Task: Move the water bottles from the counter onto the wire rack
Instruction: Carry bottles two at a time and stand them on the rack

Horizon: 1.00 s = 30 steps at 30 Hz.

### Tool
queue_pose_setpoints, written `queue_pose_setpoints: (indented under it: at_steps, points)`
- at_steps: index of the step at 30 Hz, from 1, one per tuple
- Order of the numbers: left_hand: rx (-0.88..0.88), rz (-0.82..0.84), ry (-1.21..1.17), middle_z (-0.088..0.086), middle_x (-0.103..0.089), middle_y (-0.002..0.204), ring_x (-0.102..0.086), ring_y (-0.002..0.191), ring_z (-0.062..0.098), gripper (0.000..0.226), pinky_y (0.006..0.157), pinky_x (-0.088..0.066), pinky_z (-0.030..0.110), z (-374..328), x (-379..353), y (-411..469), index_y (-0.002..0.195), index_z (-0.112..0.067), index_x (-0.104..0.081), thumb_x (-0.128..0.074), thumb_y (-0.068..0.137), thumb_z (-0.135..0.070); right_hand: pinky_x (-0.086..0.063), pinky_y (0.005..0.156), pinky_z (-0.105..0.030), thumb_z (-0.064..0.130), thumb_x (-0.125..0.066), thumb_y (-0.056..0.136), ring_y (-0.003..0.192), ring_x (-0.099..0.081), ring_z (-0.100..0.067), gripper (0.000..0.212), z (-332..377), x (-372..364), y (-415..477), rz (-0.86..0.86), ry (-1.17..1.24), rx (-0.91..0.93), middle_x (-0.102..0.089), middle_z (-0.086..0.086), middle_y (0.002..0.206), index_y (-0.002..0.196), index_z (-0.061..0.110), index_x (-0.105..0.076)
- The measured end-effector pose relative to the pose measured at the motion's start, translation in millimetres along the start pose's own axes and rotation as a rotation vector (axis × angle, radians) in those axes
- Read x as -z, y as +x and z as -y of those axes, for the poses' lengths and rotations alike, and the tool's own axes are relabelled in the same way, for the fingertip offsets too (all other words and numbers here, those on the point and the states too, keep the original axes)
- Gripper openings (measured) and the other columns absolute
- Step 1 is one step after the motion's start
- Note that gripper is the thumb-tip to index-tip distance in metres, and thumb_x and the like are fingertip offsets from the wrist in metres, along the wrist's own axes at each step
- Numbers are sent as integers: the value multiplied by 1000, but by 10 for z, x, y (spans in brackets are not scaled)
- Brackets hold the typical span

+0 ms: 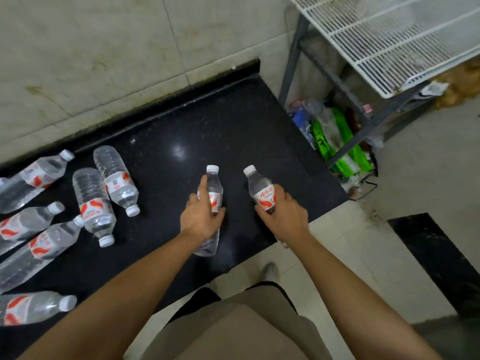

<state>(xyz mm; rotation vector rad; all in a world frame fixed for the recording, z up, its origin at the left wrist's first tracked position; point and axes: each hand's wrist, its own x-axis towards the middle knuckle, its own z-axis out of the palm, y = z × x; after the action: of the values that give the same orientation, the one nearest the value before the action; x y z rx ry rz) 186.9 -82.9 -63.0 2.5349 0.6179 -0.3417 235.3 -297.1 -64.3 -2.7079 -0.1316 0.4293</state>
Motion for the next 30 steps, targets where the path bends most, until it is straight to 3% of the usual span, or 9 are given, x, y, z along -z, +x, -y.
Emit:
queue_pose_setpoints:
  at_steps: [5, 11, 15, 18, 21, 26, 28, 30]
  points:
    - [-276, -155, -92, 12, -54, 134, -60, 114, 32, 98, 86, -50, 45, -242, 577, 81, 158, -34, -5, -70, 84, -45, -45, 82, -37, 66, -57, 90, 106, -64, -28, 68, 281, 530, -192, -245, 190, -132, -65, -3, 122, 142, 27, -37]
    - [-500, -315, -379, -6, -50, 149, -56, 127, 21, 102, 99, -47, 41, -1120, 1306, 167, 157, -38, -11, -77, 80, -44, -48, 86, -35, 65, -68, 81, 107, -64, -22, 72, 502, 1404, -316, -643, 446, -222, -65, 7, 120, 140, 32, -41]
    - [-619, -403, -561, -7, -59, 138, -63, 116, 19, 102, 97, -52, 45, -1716, 1578, 48, 155, -40, -14, -77, 75, -54, -56, 88, -42, 62, -70, 75, 100, -66, -15, 75, 406, 1926, -398, -811, 573, -186, -66, 12, 113, 138, 40, -37]
    - [-671, -403, -684, -11, -61, 133, -66, 110, 16, 99, 95, -54, 48, -2131, 1620, -54, 151, -48, -14, -73, 72, -60, -59, 85, -41, 54, -75, 75, 93, -67, -9, 72, 193, 2187, -438, -903, 611, -127, -66, 15, 109, 136, 37, -41]
    - [-686, -400, -779, -13, -59, 134, -67, 110, 17, 93, 96, -54, 49, -2564, 1491, -113, 147, -54, -18, -74, 72, -54, -58, 83, -42, 52, -78, 75, 92, -67, -9, 71, -153, 2392, -391, -945, 619, -87, -67, 16, 108, 135, 36, -44]
    - [-663, -434, -833, -11, -61, 130, -68, 108, 16, 89, 95, -55, 48, -3456, 1050, -190, 144, -51, -28, -80, 73, -39, -54, 82, -33, 53, -81, 74, 95, -65, -7, 71, -905, 2783, -186, -866, 674, -34, -67, 19, 108, 133, 43, -44]
    - [-653, -428, -864, -13, -61, 126, -66, 105, 6, 89, 96, -55, 38, -3818, 901, -189, 147, -41, -32, -83, 75, -27, -51, 81, -24, 51, -81, 73, 97, -64, -8, 72, -1227, 2982, -99, -841, 684, -1, -66, 19, 112, 134, 41, -45]
    - [-638, -411, -895, -10, -59, 128, -63, 105, -4, 88, 94, -54, 21, -4119, 810, -154, 149, -28, -35, -84, 76, -16, -45, 73, -7, 49, -84, 72, 94, -65, -4, 72, -1540, 3219, -1, -821, 700, 20, -67, 19, 113, 132, 41, -46]
